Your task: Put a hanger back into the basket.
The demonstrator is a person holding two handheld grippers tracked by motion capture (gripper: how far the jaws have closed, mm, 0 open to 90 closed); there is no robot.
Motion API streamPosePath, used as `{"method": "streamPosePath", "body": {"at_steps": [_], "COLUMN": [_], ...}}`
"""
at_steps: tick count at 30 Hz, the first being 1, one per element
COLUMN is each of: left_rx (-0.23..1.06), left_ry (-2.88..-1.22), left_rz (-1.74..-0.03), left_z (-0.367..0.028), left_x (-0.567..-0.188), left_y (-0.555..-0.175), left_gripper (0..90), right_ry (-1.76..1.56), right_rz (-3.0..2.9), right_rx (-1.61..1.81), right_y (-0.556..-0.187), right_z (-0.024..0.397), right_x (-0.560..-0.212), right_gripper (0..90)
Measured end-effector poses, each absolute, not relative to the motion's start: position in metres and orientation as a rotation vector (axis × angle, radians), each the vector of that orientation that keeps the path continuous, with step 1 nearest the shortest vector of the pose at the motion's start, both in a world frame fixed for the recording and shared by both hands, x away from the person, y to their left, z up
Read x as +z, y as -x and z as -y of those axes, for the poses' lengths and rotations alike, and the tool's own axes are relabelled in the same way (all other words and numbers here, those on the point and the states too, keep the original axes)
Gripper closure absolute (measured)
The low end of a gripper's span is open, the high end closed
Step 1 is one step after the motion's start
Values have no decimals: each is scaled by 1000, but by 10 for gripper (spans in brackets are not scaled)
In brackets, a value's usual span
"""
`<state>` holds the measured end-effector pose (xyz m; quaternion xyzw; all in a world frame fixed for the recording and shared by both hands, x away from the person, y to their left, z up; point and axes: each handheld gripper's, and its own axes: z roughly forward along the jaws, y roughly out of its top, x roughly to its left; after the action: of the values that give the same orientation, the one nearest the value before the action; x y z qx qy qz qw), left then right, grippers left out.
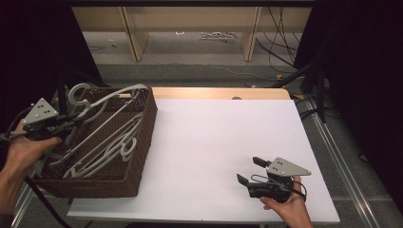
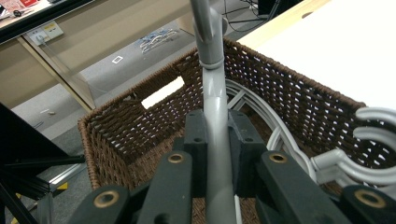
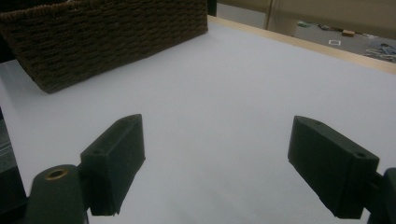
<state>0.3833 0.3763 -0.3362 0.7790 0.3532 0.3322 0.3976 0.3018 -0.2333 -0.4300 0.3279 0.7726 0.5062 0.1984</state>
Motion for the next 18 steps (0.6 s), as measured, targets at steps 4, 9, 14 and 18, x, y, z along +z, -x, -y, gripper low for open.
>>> {"method": "streamPosePath", "body": {"at_steps": [4,9,14,18], "left_rx": [834,834,845,838], "left_ry": [-1980,-1996,-2093,-2112], "left_rz": [-906,-913,-899,-896], "left_z": [-378,-375,-368,-361], "left_x": [-343,-345,-349,-357], "left_y": [-383,-385,-389,-394], "left_gripper": [795,794,795,794], "right_ry": [-917,-920,-918,-916], "right_rz": [-2169,-2170,-2171,-2174], "right_rx": [1418,1416,1414,1411], "right_y": [-302,-302,-302,-302], "right_z": [233,233,233,233], "right_x": [-430,-430,-430,-431], "right_gripper": [197,197,197,197]}}
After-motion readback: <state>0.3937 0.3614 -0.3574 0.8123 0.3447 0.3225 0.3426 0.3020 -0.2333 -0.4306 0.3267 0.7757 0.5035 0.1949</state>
